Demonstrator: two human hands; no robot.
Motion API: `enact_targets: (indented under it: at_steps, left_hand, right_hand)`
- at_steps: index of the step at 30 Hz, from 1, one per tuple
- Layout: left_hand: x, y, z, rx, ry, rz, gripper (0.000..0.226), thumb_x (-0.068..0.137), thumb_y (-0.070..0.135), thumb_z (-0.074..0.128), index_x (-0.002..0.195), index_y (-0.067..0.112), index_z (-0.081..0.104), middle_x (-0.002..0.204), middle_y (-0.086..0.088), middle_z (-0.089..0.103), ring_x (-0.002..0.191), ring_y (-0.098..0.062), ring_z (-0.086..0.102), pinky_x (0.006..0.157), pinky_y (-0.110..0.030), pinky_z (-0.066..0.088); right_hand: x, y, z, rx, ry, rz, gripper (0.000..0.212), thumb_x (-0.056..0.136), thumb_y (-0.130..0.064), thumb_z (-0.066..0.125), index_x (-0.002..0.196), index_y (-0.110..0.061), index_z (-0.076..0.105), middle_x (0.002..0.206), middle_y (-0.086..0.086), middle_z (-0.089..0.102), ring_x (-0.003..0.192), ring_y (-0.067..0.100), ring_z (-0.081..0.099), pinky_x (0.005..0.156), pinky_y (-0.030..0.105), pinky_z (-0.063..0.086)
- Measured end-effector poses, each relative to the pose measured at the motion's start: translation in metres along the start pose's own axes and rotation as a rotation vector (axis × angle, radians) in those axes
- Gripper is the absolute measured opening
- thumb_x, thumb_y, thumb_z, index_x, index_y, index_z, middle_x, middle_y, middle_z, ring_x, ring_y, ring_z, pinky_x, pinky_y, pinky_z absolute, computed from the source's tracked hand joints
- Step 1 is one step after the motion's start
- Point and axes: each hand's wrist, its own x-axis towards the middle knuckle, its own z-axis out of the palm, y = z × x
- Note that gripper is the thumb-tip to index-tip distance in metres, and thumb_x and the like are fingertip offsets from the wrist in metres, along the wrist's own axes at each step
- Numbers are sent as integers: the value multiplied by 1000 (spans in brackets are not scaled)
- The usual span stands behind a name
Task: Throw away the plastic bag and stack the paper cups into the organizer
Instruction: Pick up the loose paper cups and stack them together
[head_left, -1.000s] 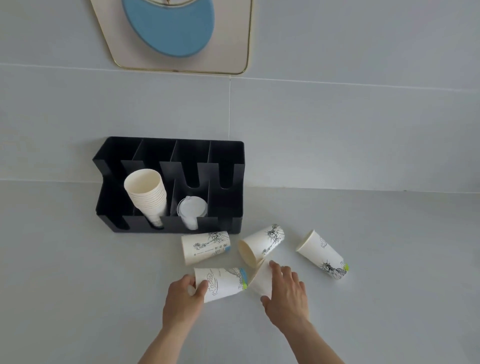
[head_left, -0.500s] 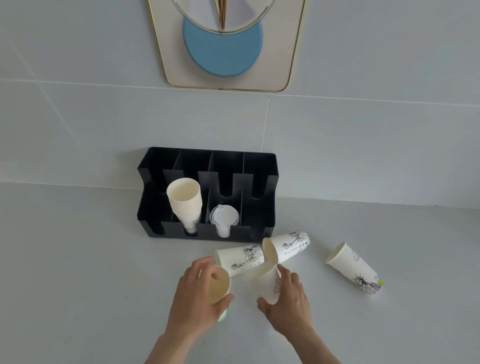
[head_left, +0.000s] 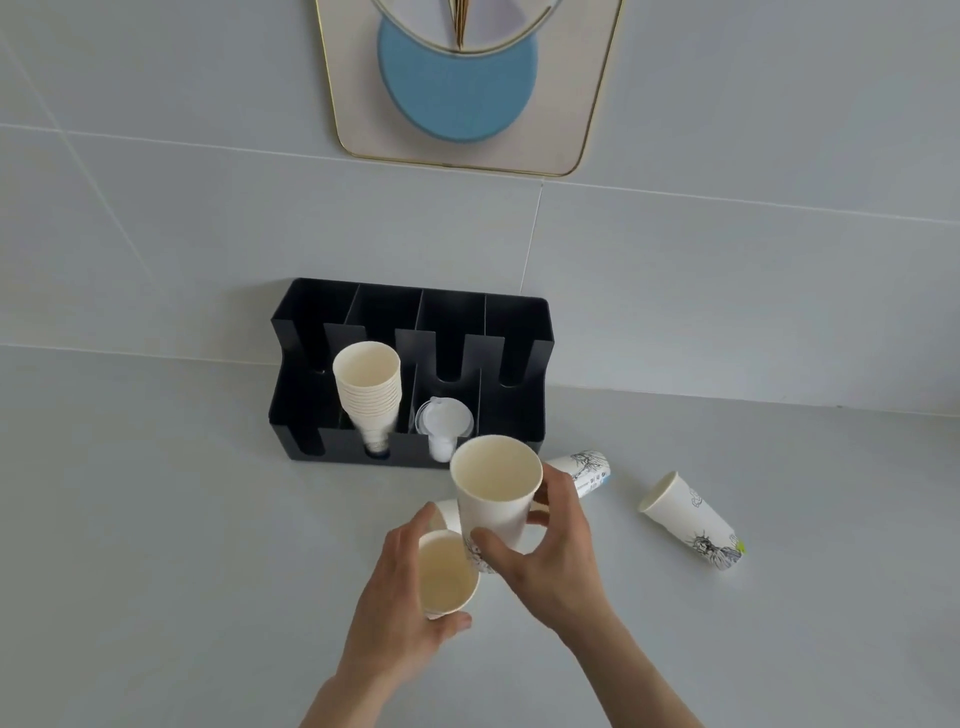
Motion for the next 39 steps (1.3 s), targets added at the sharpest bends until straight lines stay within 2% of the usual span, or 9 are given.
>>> enact_targets:
  at_steps: [8, 12, 16, 24, 28, 31, 35, 37, 39]
  left_hand:
    - [-9, -7, -5, -71, 44, -62, 123, 52, 51, 90, 149, 45, 15, 135, 32, 47, 124, -4, 53, 90, -34, 56]
    - [-9, -5, -4, -48, 62, -56, 122, 55, 55, 85, 151, 44, 11, 146, 26, 43, 128, -5, 53, 90, -32, 56]
    - [-10, -7, -5, -55, 33, -68, 126, 56, 43, 87, 150, 48, 2, 134, 31, 47, 122, -4, 55, 87, -27, 54]
    - [-10, -10, -9, -25, 34, -35, 100, 58, 48, 85, 140, 52, 28, 128, 37, 41, 117, 0, 53, 84, -18, 46]
    - [-10, -13, -13, -41, 60, -40, 94, 56, 49, 87, 130, 57, 31, 127, 41, 38, 111, 4, 52, 80, -13, 43]
    - [-11, -20, -17, -38, 95, -67, 96, 56, 47, 88, 136, 49, 35, 130, 34, 42, 115, 2, 52, 83, -19, 47]
    - [-9, -24, -24, -37, 123, -81, 95, 57, 46, 87, 137, 47, 36, 132, 31, 43, 116, 4, 50, 82, -16, 44]
    - [-9, -24, -26, -41, 132, -95, 95, 58, 46, 87, 137, 48, 35, 133, 32, 42, 116, 7, 49, 82, -15, 43]
    - [-9, -27, -28, -40, 136, -106, 95, 58, 47, 87, 138, 48, 35, 133, 35, 40, 117, 14, 46, 83, -15, 43]
  right_hand:
    - [-25, -3, 18, 0, -118, -61, 82, 66, -27, 88, 132, -38, 42, 127, -19, 59, 122, 10, 56, 93, 18, 51]
    - [-37, 16, 30, -77, -184, -23, 94, 66, -39, 84, 144, -39, 33, 136, -30, 49, 127, -3, 49, 95, 6, 41]
    - [-44, 37, 39, -157, -278, -16, 102, 71, -43, 81, 154, -33, 23, 137, -20, 51, 126, -1, 50, 99, 20, 47]
    - [-44, 54, 40, -250, -296, -32, 74, 79, -65, 69, 143, -37, 43, 132, -26, 55, 117, -1, 57, 89, 28, 54]
    - [-21, 65, 33, -291, -114, 23, 49, 87, -43, 69, 133, -36, 53, 121, -14, 63, 107, 6, 63, 83, 38, 58]
    - [1, 76, 32, -559, -192, -95, 62, 86, -19, 70, 142, -28, 46, 139, -5, 57, 127, 22, 56, 94, 41, 55]
    - [26, 85, 43, -809, -456, -208, 94, 86, -21, 74, 159, -30, 16, 168, -3, 20, 156, 26, 12, 125, 42, 21]
    - [30, 91, 52, -873, -473, -213, 100, 82, -20, 77, 159, -30, 13, 164, 0, 27, 154, 29, 20, 125, 42, 21]
    - [28, 98, 61, -933, -459, -230, 104, 71, -18, 83, 154, -30, 22, 144, 1, 48, 138, 31, 43, 116, 41, 35]
